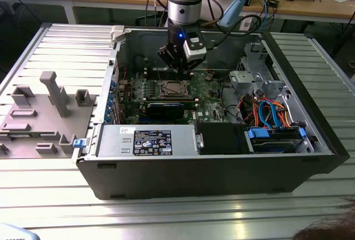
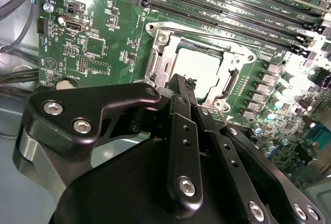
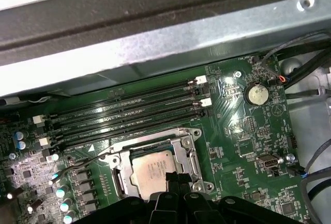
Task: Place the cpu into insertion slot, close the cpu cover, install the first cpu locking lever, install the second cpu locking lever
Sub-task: 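Install the first cpu locking lever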
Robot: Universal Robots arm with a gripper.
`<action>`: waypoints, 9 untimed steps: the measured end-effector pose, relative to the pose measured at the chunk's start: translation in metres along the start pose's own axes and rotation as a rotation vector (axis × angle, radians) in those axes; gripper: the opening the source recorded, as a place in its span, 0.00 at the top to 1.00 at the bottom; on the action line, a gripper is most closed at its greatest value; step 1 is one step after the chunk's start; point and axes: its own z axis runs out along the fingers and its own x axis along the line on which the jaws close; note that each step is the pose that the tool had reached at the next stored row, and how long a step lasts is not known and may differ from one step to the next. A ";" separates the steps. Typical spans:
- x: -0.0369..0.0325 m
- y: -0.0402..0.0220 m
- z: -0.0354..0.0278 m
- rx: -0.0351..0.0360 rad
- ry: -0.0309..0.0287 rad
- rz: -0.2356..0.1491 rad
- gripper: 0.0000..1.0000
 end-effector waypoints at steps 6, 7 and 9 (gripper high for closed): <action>0.0000 0.0000 0.0000 -0.0007 -0.0006 -0.015 0.89; 0.0000 0.0000 0.0000 -0.0008 -0.0007 -0.018 0.89; 0.0000 0.0000 0.0000 -0.0011 -0.0009 -0.023 0.89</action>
